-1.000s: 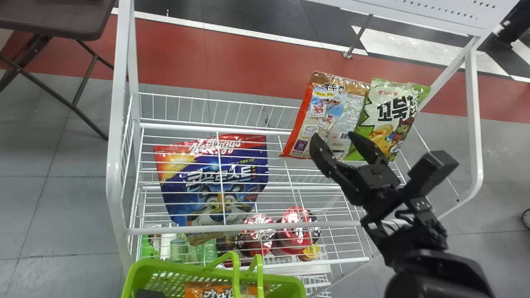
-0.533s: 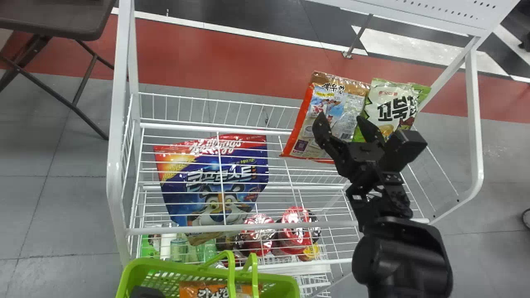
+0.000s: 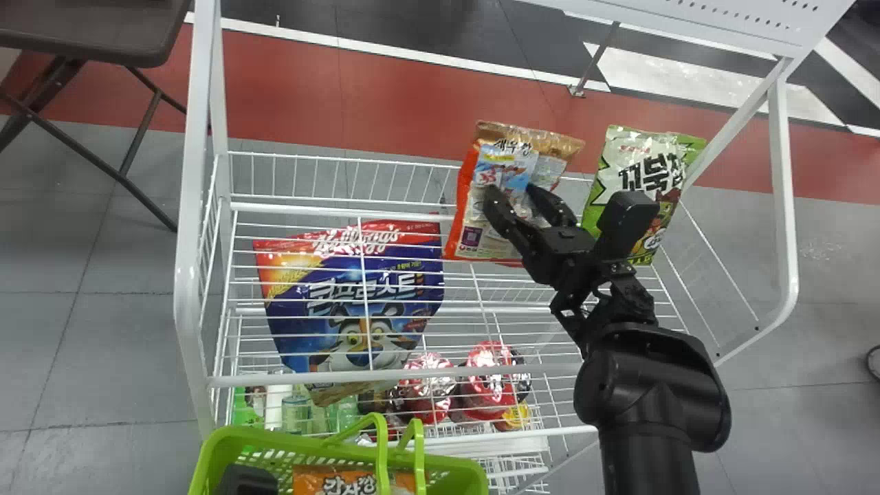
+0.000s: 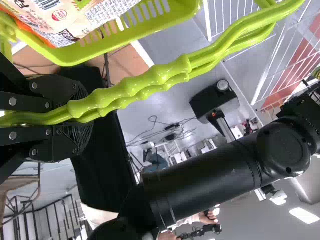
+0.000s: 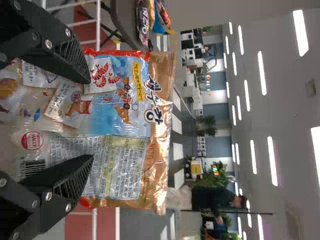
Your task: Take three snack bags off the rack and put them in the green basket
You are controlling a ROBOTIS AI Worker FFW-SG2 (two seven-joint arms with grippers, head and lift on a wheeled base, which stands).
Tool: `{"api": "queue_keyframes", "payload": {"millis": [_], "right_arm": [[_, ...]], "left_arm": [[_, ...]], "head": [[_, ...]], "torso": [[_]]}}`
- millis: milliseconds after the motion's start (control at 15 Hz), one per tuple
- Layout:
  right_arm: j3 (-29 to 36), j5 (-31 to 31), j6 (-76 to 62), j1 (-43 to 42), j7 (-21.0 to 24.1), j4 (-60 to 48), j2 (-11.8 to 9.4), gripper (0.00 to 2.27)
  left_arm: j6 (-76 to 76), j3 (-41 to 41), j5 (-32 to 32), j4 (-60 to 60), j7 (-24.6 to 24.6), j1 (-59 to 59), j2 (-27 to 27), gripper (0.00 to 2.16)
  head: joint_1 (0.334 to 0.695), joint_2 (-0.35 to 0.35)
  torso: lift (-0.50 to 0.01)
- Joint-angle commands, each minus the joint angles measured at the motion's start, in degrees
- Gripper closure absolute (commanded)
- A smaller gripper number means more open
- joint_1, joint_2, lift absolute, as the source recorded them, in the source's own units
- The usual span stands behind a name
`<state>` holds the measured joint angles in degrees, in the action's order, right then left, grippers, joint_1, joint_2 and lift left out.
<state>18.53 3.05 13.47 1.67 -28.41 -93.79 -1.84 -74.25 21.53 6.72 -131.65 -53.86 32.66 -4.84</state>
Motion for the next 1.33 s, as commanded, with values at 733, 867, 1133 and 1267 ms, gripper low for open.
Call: {"api": "queue_keyframes", "payload": {"millis": [733, 867, 1133, 1267], "right_arm": [[10.83, 14.7, 21.48, 21.35, -7.45, -36.38, 0.26, 2.24], [15.49, 18.74, 33.08, 25.4, -10.88, -44.29, 0.87, 2.24], [21.2, 23.93, 51.18, 28.65, -17.47, -49.21, 1.89, 2.24], [21.2, 23.75, 62.26, 29.26, -19.76, -49.74, 1.66, 2.24]], "left_arm": [[-0.07, 0.01, -0.22, -0.36, 0.16, 0.03, -0.17, 1.47], [0.11, 0.01, -0.22, -0.62, 0.16, 0.03, -0.17, 1.47], [0.11, 0.01, -0.22, -1.59, 0.33, 0.39, -0.08, 1.47], [0.28, 0.27, -0.22, -1.94, 1.03, 0.56, -0.08, 1.47]], "head": [[0.695, -0.35], [0.695, -0.35], [0.695, -0.35], [0.695, -0.35]], "torso": [[-0.026], [-0.026], [-0.026], [-0.026]]}}
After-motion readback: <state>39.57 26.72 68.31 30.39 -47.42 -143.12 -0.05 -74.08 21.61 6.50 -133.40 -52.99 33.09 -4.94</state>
